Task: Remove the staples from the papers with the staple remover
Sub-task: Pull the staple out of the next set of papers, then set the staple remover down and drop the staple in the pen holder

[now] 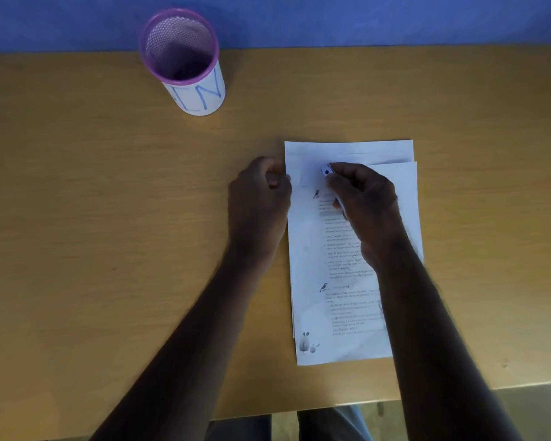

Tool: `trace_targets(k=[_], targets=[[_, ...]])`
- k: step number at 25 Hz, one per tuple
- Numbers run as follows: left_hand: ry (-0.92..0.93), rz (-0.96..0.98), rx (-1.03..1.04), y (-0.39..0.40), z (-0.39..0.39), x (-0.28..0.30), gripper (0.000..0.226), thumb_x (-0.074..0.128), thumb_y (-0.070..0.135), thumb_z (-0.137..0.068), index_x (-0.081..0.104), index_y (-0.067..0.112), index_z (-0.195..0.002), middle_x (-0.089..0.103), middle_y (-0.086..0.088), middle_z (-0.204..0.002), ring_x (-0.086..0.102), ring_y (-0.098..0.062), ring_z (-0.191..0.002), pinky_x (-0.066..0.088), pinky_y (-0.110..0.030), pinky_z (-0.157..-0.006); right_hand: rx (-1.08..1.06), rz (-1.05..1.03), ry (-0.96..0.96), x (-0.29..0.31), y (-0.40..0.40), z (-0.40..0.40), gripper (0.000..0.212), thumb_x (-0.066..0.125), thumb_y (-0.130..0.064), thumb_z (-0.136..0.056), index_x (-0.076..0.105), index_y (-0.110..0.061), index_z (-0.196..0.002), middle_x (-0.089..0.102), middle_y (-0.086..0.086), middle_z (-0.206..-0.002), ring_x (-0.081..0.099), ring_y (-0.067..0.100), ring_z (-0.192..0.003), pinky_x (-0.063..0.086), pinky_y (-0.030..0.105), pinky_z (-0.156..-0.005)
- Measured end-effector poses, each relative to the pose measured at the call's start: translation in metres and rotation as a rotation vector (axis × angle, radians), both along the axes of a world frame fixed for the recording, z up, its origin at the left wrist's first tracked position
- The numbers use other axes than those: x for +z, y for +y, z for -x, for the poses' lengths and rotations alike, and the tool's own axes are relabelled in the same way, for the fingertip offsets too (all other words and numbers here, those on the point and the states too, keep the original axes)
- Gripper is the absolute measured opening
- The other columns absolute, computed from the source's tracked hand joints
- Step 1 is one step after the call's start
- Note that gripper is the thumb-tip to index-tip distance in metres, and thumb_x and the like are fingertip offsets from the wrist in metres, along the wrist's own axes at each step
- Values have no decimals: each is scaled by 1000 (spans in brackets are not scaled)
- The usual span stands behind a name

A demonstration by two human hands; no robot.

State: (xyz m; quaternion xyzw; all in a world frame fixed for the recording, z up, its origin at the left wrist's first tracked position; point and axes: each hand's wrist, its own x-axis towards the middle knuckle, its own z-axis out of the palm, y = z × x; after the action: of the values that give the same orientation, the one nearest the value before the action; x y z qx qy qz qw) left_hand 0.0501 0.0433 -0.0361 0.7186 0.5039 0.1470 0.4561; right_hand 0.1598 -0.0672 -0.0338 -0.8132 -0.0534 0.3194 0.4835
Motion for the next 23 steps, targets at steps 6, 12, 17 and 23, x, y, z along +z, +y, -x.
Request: trace_targets(k=[6, 12, 17, 23], targets=[[169, -473, -310, -10, 14, -13, 54, 65, 30, -92, 55, 12, -142, 60, -8, -143, 54, -30, -131, 44, -46, -107, -40, 55, -444, -3, -20, -35, 30, 69, -20, -85, 74, -23, -115, 73, 0, -109, 65, 5, -78, 57, 24, -74], [224, -631, -481, -8, 34, -37, 66, 58, 46, -97, 49, 7, -149, 45, -12, -161, 37, -29, -152, 25, -50, -124, 2, 157, -792, -5, -24, -107, 42, 54, -14, -90, 72, -16, -127, 63, 18, -120, 64, 24, -102, 39, 4, -89], [220, -682, -462, -8, 34, -43, 65, 57, 48, -97, 50, 8, -148, 43, -11, -162, 35, -28, -153, 25, -51, -124, 14, 348, -842, -20, -13, -151, 35, 49, -24, -101, 71, -13, -125, 67, 17, -123, 57, 34, -117, 42, 31, -95], [233, -705, -449, -8, 33, -46, 65, 58, 49, -96, 51, 9, -147, 44, -10, -162, 36, -27, -153, 25, -50, -124, 87, 499, -857, -16, -7, -172, 40, 48, -35, -100, 66, -21, -133, 64, 10, -133, 56, 34, -122, 46, 38, -95]])
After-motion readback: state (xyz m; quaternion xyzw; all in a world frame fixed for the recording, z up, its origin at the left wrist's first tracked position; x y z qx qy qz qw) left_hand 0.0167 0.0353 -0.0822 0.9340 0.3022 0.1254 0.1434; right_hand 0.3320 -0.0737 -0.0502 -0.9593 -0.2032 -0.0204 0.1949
